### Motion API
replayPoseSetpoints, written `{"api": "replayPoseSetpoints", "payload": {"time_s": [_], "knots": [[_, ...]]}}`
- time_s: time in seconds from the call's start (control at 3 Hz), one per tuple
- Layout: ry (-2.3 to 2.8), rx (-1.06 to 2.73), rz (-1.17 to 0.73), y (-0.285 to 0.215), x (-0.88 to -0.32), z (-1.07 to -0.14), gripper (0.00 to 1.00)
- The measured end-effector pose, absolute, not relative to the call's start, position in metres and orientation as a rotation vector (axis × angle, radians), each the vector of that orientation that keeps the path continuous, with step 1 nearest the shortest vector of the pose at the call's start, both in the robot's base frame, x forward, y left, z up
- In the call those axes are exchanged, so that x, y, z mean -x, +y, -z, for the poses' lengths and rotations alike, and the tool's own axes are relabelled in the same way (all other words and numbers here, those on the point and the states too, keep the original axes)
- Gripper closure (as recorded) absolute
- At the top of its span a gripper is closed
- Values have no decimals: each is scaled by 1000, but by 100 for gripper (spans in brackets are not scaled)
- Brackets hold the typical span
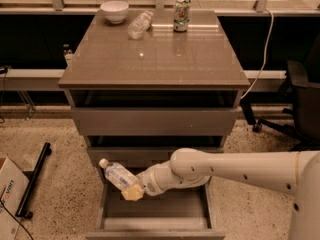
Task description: Place blue plastic bottle into bottom drawer
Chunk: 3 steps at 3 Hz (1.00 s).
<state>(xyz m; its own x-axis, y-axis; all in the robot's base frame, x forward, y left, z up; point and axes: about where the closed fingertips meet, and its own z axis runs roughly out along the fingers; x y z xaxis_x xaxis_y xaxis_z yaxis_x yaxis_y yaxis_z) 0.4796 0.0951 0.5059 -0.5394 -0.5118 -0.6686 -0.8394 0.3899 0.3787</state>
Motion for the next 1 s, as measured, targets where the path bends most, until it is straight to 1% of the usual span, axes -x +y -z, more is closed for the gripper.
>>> {"api": "replayPoseSetpoints", "payload": {"time_s": [1.0], "knots": [[2285,1071,-1076,79,-508,-393,100]]}}
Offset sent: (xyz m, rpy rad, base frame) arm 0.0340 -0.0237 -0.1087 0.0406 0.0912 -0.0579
